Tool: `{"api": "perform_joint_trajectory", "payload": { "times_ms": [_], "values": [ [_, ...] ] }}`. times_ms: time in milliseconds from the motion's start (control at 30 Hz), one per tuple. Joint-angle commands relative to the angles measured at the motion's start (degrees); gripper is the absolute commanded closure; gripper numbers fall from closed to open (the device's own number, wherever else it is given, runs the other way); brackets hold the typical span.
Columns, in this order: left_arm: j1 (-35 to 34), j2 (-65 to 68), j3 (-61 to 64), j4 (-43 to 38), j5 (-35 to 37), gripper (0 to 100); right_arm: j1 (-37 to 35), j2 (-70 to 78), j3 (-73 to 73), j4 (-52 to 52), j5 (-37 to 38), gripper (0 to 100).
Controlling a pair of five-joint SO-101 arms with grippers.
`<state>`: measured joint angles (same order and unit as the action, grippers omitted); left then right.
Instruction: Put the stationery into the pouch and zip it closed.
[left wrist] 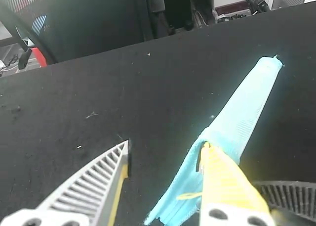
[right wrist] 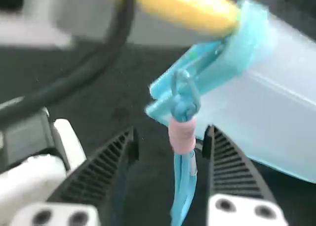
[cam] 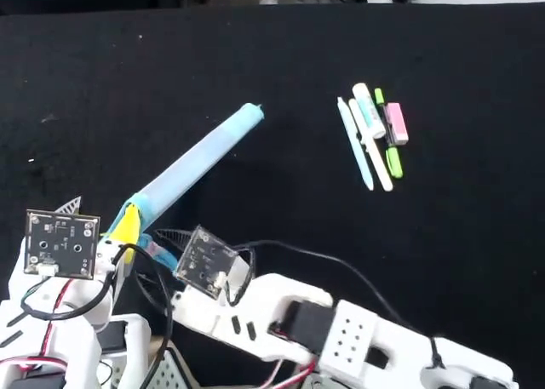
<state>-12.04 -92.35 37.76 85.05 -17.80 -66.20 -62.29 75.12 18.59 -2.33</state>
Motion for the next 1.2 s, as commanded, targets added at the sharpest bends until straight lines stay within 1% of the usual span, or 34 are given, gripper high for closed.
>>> {"api": "perform_joint_trajectory", "payload": {
  "times_ms": [0,200,600,767,1000,1100,1167],
  "values": [
    [-0.4,1.3,-1.6,0.1,0.1,77,-0.5,5.6,-4.7,-2.2,-1.1,78.6],
    [-0.4,1.3,-1.6,0.2,0.1,77,-0.2,7.3,-5.6,-3.2,-1.1,78.9],
    [-0.4,1.3,-1.6,0.2,0.1,77,-0.2,7.6,-5.3,-9.1,-1.0,79.1],
    [-0.4,1.3,-1.6,0.2,0.1,77,1.0,7.7,-5.3,-9.1,-0.9,86.8],
    [-0.4,1.3,-1.6,0.2,0.1,77,2.3,7.6,-5.2,-9.0,-1.0,87.1],
    [-0.4,1.3,-1.6,0.2,0.1,77,2.5,7.3,-5.1,-8.6,-0.7,93.6],
    [-0.4,1.3,-1.6,0.2,0.1,77,4.2,7.3,-5.2,-7.5,-0.6,98.6]
  ]
}}
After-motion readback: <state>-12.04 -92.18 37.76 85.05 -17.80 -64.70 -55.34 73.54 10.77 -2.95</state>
